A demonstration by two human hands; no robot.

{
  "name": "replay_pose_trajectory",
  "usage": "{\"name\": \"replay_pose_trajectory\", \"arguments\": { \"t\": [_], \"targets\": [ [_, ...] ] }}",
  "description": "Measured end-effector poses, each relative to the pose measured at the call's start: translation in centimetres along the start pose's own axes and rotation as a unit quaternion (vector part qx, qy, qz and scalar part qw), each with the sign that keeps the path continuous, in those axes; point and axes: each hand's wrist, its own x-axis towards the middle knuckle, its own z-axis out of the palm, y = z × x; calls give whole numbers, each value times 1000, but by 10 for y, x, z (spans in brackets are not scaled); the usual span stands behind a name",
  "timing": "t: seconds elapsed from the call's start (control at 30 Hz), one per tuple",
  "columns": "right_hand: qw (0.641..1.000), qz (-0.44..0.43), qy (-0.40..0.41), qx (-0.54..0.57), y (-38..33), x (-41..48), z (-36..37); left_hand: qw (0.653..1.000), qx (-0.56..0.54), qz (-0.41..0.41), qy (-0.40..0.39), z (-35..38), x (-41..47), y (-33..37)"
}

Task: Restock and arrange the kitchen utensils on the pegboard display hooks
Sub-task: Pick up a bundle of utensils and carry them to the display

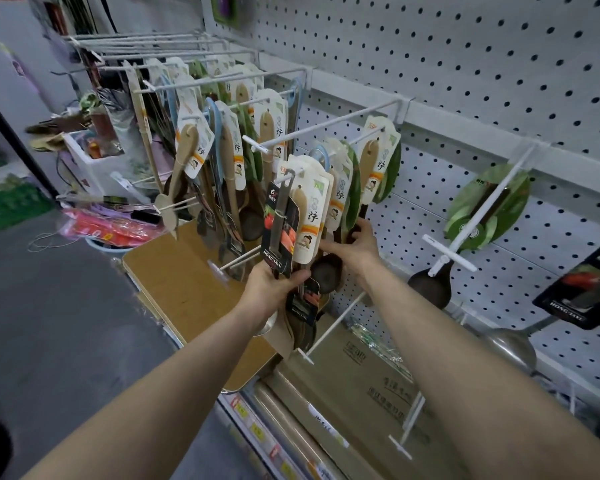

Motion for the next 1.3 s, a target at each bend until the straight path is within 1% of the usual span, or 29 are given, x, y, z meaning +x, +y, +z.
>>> {"name": "replay_pose_trajectory", "arguments": {
  "t": [0.1, 0.17, 0.23, 0.3, 0.5, 0.63, 0.7, 0.83, 0.9, 1.03, 1.13, 1.23, 1.3],
  "targets": [
    [999, -13, -30, -9, -2, 0, 3, 1000, -3, -1, -6, 1, 1, 0],
    [997, -24, -76, 17, -6, -2, 7, 1000, -2, -2, -3, -1, 2, 1],
    [994, -32, -101, 33, -11, -5, 11, 1000, 0, -3, 1, -3, 3, 1],
    [993, -31, -105, 48, -15, -8, 15, 1000, 4, -3, 3, -5, 3, 1],
    [990, 7, -121, 71, -12, -21, 21, 1000, 2, 8, 2, -12, -5, 7],
    [986, 7, -148, 80, -14, -26, 18, 1000, 13, 16, -5, -17, -13, 11],
    [985, -7, -157, 74, -12, -27, 15, 1000, 13, 20, -14, -18, -17, 12],
    [985, -19, -171, 28, -8, -37, 15, 999, 17, 23, -28, -24, -28, 13],
    [982, -31, -184, -4, -9, -45, 16, 999, 18, 20, -27, -30, -35, 13],
    [972, -52, -226, -33, -11, -60, 19, 999, 29, 15, -16, -44, -50, 10],
    [966, -65, -247, -30, -16, -76, 22, 999, 33, 11, -13, -56, -60, 9],
    [965, -73, -251, -13, -27, -99, 22, 999, 43, 4, -18, -67, -68, 8],
    [966, -87, -243, -22, -26, -107, 27, 999, 45, 1, -23, -77, -74, 5]
  ]
}}
